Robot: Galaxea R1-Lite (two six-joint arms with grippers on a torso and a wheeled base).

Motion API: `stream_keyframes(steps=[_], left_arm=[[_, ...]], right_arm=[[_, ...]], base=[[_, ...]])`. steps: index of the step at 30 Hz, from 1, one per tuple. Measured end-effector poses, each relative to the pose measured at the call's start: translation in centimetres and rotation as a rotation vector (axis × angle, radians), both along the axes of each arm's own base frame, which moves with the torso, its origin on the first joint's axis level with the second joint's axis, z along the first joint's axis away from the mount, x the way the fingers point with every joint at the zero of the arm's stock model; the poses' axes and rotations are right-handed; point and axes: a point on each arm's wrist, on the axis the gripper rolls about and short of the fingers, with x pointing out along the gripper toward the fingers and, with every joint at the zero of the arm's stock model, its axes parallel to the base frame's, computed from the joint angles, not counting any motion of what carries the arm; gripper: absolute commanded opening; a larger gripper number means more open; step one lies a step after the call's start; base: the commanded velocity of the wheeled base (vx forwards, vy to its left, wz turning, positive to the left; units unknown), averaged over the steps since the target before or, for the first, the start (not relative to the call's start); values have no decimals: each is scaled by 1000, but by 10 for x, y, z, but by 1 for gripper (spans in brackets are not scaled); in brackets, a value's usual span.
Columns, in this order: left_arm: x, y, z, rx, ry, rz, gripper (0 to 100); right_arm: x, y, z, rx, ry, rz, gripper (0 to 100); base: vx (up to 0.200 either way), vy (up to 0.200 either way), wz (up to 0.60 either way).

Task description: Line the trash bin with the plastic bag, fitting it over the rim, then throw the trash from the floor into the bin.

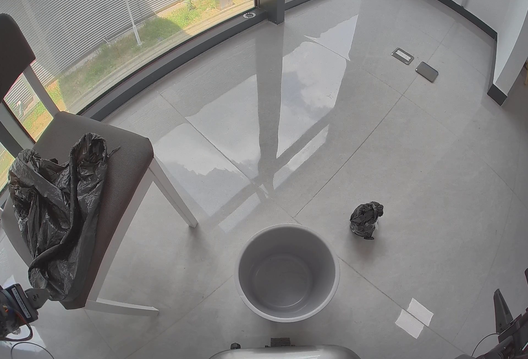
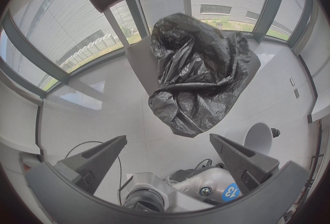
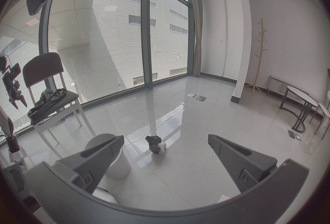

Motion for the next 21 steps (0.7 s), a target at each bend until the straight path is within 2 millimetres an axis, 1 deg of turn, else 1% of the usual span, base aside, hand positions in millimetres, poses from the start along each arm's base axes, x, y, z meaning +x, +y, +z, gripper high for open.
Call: stream_keyframes(steps=[8,11,13,17,21], left_arm=[[20,5,-8,-30,-10,47,100],[36,15,-11,-55,6,110,100],[41,22,-10,-57,14,136,100],[49,35,-7,-82,13,118,100],[54,43,-4,-90,7,117,100]], right_arm=[[0,0,0,0,0,-1,100],[0,0,0,0,0,-1,100],[0,0,0,-1,-1,-1,100],[0,0,0,0,0,-1,100],[0,0,0,0,0,-2,100]], base=[[0,0,0],[0,0,0],[0,0,0],[0,0,0],[0,0,0]])
